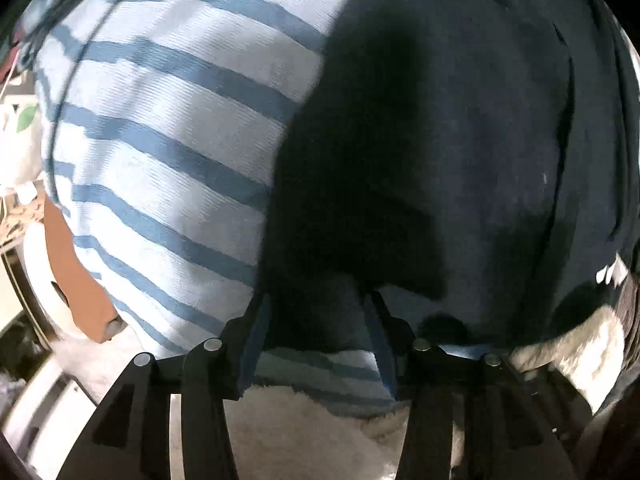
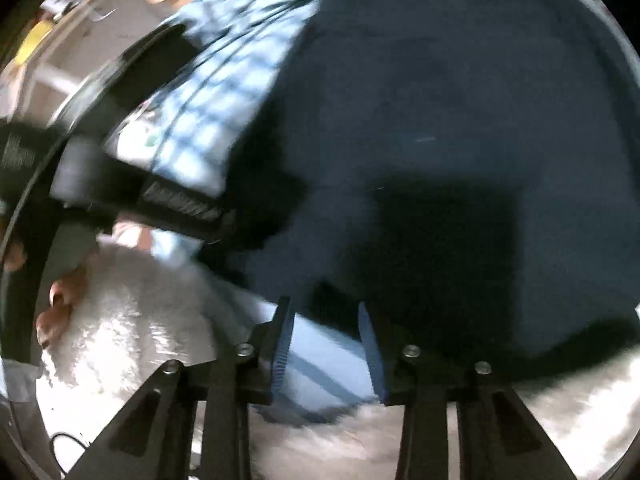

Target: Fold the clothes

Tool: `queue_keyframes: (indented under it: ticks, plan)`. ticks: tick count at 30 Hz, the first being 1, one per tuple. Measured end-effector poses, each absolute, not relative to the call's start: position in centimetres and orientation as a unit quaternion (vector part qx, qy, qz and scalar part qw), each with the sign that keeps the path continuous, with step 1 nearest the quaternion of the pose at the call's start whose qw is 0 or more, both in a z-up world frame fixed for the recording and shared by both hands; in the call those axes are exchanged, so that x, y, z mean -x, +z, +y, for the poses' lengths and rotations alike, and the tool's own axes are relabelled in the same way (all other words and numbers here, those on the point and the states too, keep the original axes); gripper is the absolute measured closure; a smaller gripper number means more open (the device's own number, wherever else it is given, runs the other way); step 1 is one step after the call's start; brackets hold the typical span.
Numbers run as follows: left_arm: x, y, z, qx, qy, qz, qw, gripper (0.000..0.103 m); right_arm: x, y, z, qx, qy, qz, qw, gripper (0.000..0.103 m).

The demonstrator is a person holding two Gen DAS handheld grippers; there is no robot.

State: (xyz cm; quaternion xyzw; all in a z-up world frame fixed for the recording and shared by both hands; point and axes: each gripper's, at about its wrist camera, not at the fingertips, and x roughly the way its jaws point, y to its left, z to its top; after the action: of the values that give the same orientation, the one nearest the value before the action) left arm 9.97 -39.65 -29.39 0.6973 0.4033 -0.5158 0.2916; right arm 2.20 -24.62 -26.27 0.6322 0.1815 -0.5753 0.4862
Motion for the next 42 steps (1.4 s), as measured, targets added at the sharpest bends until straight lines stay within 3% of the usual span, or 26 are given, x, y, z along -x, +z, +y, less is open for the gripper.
queue_keyframes:
  ticks: [2,7,13,16,18,19,20,29,33,37,42]
  plan:
    - [-10.5,-29.2,-40.2,-0.694,-0.511,0.399,0.312,0.053,-2.9,-26.8,-25.2,-0.629,-0.566,0.173,0.504,0.074]
    - [-12.6,-29.5,-41.6,-0.67,-0.493,0.444,0.334,0.053,-4.0,-27.8,-26.8,-0.621,-0.564,0.189,0.51,0.074]
    - [-13.0,-29.2,-41.5,-0.674,-0.492,0.452,0.315,0.053,-5.1,-28.0,-28.1,-0.605,-0.576,0.219,0.504,0.062]
    - [-14.1,-29.1,-41.8,-0.669,-0.487,0.461,0.32,0.053,-6.0,-28.5,-28.7,-0.597,-0.573,0.245,0.505,0.061]
    - [-15.2,-29.0,-42.3,-0.65,-0.484,0.487,0.327,0.053,-6.3,-28.7,-28.9,-0.588,-0.579,0.258,0.503,0.074]
    - [-15.7,-28.9,-42.4,-0.642,-0.485,0.494,0.329,0.053,-6.3,-28.7,-28.9,-0.588,-0.579,0.257,0.503,0.094]
    - [-16.1,-28.8,-42.5,-0.635,-0.486,0.501,0.331,0.053,-6.1,-28.6,-28.7,-0.599,-0.574,0.24,0.504,0.099]
    - [-20.2,-28.9,-43.4,-0.593,-0.481,0.551,0.337,0.053,-7.4,-29.0,-27.6,-0.69,-0.464,0.11,0.545,0.099]
    - [-21.3,-29.1,-43.6,-0.569,-0.486,0.571,0.338,0.053,-7.8,-27.3,-27.3,-0.67,-0.489,0.143,0.539,0.095]
    - [-20.9,-29.1,-43.4,-0.544,-0.505,0.589,0.319,0.053,-6.2,-25.0,-26.4,-0.65,-0.53,0.112,0.533,0.084]
    - [-19.8,-29.4,-43.1,-0.546,-0.502,0.592,0.315,0.053,-5.3,-25.4,-28.3,-0.634,-0.566,0.142,0.508,0.083]
